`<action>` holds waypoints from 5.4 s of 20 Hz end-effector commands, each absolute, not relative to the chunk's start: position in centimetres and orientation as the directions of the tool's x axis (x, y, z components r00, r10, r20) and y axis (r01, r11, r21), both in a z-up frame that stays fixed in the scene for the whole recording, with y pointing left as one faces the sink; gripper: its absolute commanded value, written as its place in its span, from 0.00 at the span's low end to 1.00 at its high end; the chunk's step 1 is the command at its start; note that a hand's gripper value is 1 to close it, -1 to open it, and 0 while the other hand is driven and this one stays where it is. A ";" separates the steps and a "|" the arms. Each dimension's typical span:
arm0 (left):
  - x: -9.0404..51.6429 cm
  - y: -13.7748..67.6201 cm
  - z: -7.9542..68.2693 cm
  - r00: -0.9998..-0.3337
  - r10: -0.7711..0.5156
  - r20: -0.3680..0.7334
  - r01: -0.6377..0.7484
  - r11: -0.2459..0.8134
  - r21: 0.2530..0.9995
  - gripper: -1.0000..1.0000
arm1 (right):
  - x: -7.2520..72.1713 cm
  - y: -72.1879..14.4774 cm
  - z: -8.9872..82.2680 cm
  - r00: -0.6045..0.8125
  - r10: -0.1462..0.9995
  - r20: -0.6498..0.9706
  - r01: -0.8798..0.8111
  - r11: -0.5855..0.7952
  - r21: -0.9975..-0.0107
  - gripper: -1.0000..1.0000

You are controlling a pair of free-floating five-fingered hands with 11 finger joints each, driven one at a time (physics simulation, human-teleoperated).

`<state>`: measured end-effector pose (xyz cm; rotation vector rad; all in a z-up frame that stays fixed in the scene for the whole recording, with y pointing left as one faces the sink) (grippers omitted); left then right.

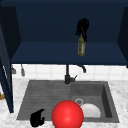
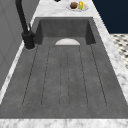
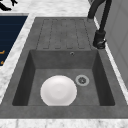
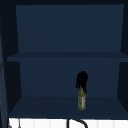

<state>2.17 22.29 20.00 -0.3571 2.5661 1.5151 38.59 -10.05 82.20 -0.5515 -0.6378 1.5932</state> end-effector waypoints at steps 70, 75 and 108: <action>2.2 22.3 20.0 -0.962 -0.132 -0.239 -0.273 0.465 0.842 0.50 | 54.0 -13.5 75.6 -0.180 0.973 0.143 -0.752 -0.043 -0.657 0.00; 2.2 22.3 20.0 -0.962 -0.132 -0.239 -0.273 0.465 0.842 0.50 | 54.1 -13.3 74.8 -0.179 0.976 0.127 -0.752 -0.053 -0.657 0.00; 2.2 22.3 20.0 -0.962 -0.132 -0.239 -0.273 0.465 0.842 0.50 | 53.4 -15.3 78.5 -0.104 0.974 0.201 -0.755 0.054 -0.653 1.00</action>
